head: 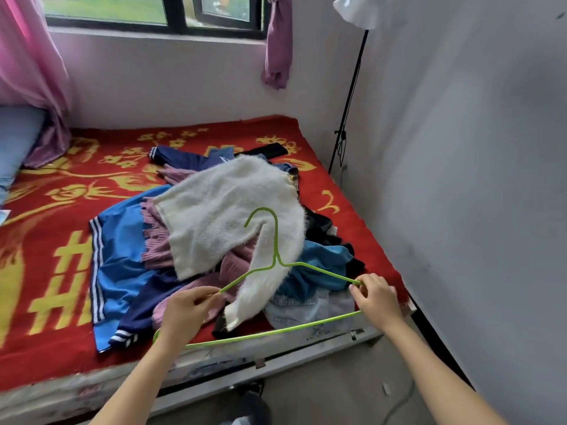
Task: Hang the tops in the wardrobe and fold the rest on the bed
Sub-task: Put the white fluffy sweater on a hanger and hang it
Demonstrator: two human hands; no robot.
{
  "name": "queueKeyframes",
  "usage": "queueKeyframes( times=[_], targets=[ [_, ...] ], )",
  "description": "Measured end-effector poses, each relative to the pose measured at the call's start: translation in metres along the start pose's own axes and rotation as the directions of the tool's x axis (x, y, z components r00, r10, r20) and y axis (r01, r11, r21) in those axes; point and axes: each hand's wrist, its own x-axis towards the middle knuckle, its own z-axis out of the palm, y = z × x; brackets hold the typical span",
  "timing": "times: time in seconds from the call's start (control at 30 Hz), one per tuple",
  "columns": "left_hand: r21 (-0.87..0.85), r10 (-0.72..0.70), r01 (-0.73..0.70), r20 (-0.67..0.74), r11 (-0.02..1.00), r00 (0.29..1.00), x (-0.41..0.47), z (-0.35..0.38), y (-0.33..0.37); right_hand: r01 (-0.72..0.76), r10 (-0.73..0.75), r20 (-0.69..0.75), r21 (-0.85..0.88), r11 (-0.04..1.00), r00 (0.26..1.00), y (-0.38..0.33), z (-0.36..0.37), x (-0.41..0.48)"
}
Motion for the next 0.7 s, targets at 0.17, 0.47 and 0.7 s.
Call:
queueKeyframes(
  times=[0.17,0.47,0.7],
  targets=[
    [-0.008,0.159,-0.159,0.045,0.987,0.986,0.072,0.016,-0.012,0.067,-0.077,0.157,0.069,0.995,0.985,-0.034,0.014,0.063],
    [0.247,0.532,-0.544,0.116,0.802,0.838,0.189,0.066,-0.008,-0.11,-0.085,0.303,0.573,0.812,0.949,-0.091,0.012,0.151],
    [0.505,0.363,-0.377,0.131,0.776,0.922,0.241,0.113,0.009,-0.372,0.166,0.365,0.619,0.692,0.916,-0.052,0.029,0.184]
  ],
)
